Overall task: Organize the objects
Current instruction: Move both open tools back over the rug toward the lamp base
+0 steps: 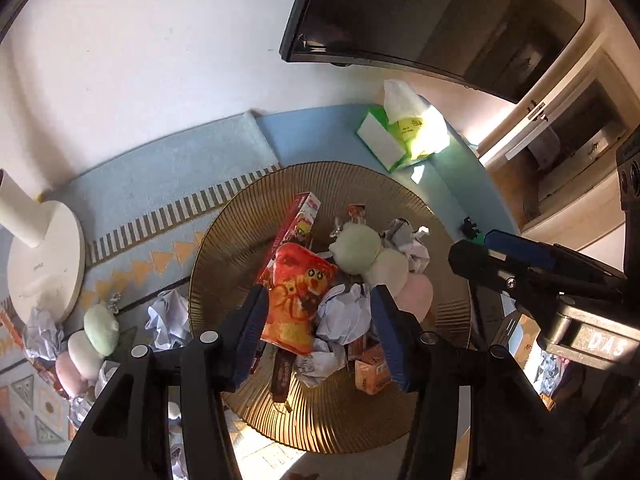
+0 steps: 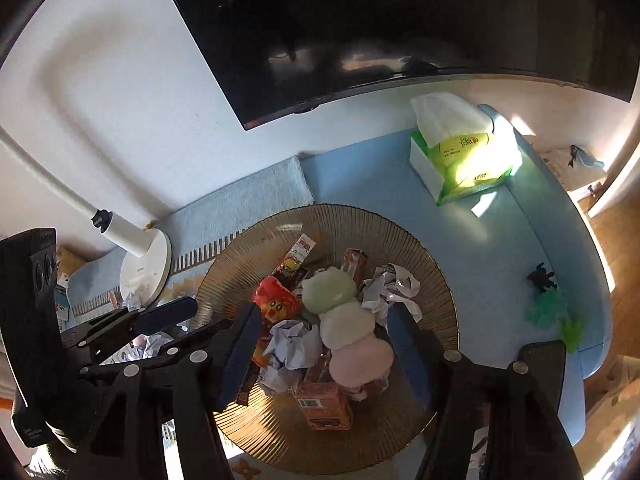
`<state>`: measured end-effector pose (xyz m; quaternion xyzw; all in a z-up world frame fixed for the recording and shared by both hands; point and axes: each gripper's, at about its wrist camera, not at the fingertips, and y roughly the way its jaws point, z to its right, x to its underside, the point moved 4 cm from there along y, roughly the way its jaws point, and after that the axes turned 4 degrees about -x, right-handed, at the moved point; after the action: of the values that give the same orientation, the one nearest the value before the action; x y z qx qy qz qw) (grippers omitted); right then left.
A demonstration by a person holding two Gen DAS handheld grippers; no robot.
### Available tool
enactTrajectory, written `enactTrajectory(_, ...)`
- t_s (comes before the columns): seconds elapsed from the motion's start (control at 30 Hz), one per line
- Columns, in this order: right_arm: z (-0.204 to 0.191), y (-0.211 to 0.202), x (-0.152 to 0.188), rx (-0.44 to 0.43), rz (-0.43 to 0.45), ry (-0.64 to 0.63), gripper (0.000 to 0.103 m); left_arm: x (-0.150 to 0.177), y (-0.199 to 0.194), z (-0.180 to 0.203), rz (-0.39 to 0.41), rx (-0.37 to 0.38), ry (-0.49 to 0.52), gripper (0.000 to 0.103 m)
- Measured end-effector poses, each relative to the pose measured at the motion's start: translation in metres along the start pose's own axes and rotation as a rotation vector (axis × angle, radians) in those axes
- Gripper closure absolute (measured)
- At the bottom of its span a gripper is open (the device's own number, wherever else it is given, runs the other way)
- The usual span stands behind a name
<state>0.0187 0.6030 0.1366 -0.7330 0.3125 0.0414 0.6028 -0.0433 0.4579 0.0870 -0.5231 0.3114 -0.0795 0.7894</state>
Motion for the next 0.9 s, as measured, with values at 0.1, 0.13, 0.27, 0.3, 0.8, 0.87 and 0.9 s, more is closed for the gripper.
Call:
enactTrajectory(0.1,0.000,0.005,0.003,-0.006,-0.012,-0.007,0.039,0.008,-0.001,-0.008,-0.014,0.010,-0.033,0.052)
enactTrajectory(0.13,-0.002,0.005,0.004,-0.006,-0.014,-0.010,0.039,0.011,-0.002,-0.011,-0.012,0.014,-0.045,0.052)
enactTrajectory(0.27,-0.013,0.003,0.008,-0.028,-0.017,-0.023,0.039,0.022,-0.015,-0.017,0.028,0.004,-0.057,0.052)
enactTrajectory(0.3,-0.017,0.001,0.009,-0.037,-0.013,-0.026,0.039,0.025,-0.021,-0.018,0.040,-0.004,-0.056,0.052)
enactTrajectory(0.8,-0.132,0.043,0.062,-0.184,-0.165,-0.114,0.035,0.124,-0.088,-0.214,0.072,-0.074,-0.576,0.022)
enactTrajectory(0.87,-0.153,0.054,0.069,-0.204,-0.201,-0.133,0.035,0.134,-0.094,-0.248,0.090,-0.122,-0.625,0.022)
enactTrajectory(0.9,-0.165,0.061,0.071,-0.212,-0.219,-0.146,0.035,0.136,-0.094,-0.262,0.096,-0.149,-0.636,0.022)
